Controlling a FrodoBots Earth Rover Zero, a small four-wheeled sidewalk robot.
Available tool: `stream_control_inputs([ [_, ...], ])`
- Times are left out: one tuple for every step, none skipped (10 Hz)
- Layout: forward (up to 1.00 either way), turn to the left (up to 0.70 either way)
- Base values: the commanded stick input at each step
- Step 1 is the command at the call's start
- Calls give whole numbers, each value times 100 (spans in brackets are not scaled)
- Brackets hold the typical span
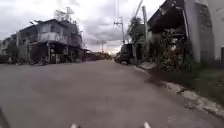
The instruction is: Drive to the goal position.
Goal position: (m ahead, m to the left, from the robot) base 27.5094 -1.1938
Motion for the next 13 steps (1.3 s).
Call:
stream_control_inputs([
  [70, -22],
  [70, 10],
  [70, 13],
  [70, 12],
  [70, -27],
  [70, -23],
  [70, -5],
  [70, 14],
  [70, 10],
  [70, 1],
  [70, 5],
  [70, -17],
  [70, -30],
])
